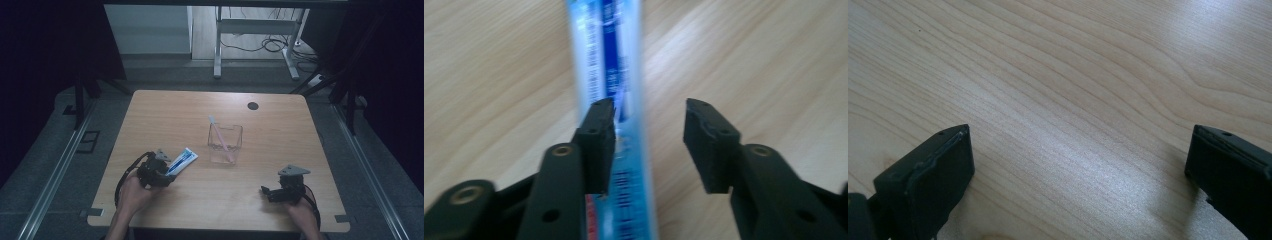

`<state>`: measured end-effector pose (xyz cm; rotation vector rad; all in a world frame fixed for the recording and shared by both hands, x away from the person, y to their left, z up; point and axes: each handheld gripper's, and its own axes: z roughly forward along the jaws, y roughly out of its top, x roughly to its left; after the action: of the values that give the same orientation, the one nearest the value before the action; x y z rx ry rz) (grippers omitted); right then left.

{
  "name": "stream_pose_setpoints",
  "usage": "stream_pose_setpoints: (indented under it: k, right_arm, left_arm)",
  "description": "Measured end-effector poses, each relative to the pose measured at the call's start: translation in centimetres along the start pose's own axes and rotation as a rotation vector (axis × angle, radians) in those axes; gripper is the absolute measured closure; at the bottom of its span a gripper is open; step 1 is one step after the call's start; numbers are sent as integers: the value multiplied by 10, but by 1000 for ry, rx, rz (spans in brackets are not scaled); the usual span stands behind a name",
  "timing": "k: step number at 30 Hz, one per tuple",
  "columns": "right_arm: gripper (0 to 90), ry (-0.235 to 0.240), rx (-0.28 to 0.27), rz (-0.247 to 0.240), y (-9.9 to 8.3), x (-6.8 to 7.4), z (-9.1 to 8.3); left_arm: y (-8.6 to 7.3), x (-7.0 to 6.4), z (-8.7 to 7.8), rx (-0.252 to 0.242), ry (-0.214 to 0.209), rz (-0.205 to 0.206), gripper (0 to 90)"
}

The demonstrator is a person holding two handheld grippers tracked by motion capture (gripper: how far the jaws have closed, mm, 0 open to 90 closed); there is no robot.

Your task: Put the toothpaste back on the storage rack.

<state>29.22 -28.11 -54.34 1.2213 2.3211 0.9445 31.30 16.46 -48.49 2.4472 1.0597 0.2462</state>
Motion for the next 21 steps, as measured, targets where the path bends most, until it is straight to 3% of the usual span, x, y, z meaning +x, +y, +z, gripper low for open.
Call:
stream_pose_setpoints:
  k: [5, 9, 21]
  right_arm:
    - [0, 0, 0, 1, 0, 0, 0]
    - [0, 1, 1, 2, 0, 0, 0]
    - [0, 0, 0, 1, 0, 0, 0]
  left_arm:
    - [5, 11, 6, 44, -10, -37, 463]
    - [11, 16, 12, 90, -24, -43, 417]
    - [42, 18, 29, 254, -26, 15, 340]
